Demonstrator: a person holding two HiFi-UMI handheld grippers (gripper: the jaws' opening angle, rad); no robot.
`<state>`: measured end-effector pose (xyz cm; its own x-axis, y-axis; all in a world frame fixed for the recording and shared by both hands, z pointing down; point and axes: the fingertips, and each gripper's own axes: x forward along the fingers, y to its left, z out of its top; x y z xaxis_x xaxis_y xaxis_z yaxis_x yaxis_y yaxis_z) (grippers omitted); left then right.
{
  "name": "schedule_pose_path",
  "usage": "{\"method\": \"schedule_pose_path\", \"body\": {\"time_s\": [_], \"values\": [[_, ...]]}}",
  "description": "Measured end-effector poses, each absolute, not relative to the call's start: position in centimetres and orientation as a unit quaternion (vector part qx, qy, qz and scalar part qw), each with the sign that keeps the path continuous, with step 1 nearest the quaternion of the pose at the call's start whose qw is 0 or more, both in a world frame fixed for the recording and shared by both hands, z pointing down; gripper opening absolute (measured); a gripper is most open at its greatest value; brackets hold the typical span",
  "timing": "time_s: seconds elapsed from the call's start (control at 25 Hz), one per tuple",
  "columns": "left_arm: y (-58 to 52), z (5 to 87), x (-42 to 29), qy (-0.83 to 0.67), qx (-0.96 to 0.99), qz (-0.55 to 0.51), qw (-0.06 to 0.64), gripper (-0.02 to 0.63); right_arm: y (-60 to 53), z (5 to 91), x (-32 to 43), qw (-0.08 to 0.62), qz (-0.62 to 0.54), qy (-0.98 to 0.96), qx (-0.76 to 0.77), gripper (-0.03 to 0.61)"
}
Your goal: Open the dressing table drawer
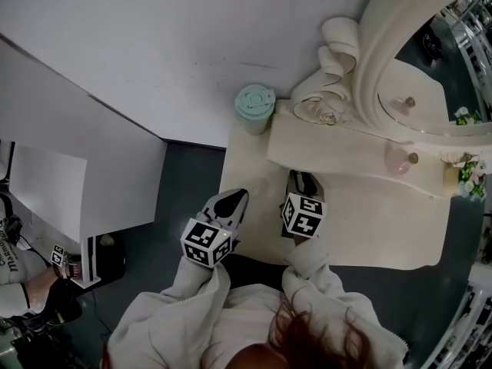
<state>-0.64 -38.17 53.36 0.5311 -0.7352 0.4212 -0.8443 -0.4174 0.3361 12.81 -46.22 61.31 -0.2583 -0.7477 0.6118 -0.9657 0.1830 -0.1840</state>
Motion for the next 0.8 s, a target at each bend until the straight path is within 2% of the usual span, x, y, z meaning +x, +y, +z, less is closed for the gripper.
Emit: {"method": "schedule_pose_path", "body": {"time_s": [0.12, 0.8], "values": [[-37.9, 53.4, -0.7, -0.473, 0.835, 0.105, 0.260, 0.020, -46.3, 61.4, 12.7, 0.195, 0.271, -0.744, 0.579, 0.115], [-35.4, 53.2, -1.8, -0.476, 0.835, 0.106, 0.255, 0.020, -43.8, 61.6, 13.0, 0.191, 0.271, -0.744, 0.580, 0.114]]}}
